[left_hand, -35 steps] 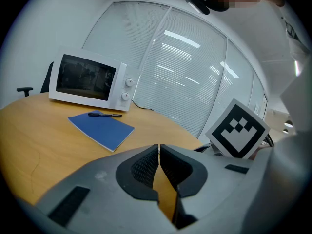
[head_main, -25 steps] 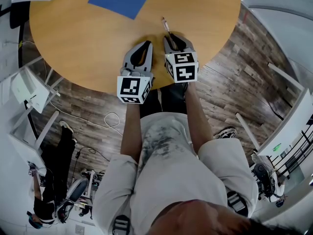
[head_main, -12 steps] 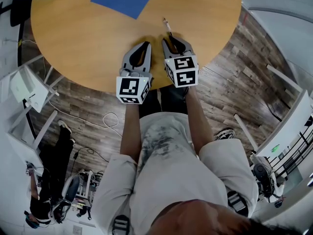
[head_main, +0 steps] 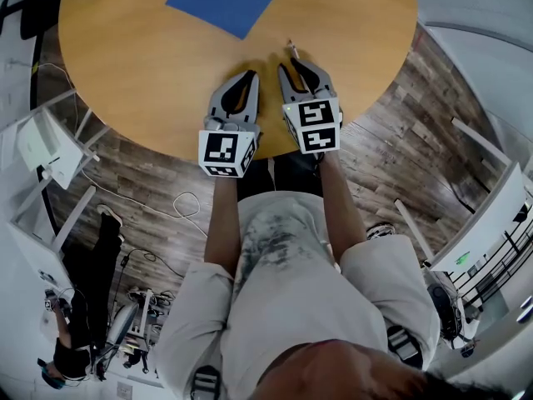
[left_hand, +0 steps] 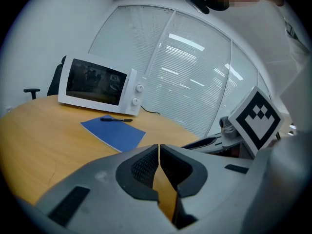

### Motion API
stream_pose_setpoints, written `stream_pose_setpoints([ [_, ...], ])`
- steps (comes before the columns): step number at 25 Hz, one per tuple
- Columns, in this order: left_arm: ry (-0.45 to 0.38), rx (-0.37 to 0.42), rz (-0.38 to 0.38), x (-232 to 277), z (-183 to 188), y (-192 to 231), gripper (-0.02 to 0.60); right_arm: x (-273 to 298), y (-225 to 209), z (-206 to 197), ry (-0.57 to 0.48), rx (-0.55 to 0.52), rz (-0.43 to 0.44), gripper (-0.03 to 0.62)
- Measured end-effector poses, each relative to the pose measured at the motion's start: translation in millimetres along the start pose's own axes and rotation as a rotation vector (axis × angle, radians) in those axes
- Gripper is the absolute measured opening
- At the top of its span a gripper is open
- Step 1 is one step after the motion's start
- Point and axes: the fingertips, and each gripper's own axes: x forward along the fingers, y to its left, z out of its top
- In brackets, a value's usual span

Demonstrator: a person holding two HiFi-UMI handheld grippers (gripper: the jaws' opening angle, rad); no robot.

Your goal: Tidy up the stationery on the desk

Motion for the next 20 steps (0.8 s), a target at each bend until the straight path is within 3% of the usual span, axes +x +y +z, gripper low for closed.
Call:
stream_pose_setpoints([
  [20,-0.042,-0.018,0.061,14,42,46,0.017,37,6,74,-0.06,-0.193,0.052,0.16],
])
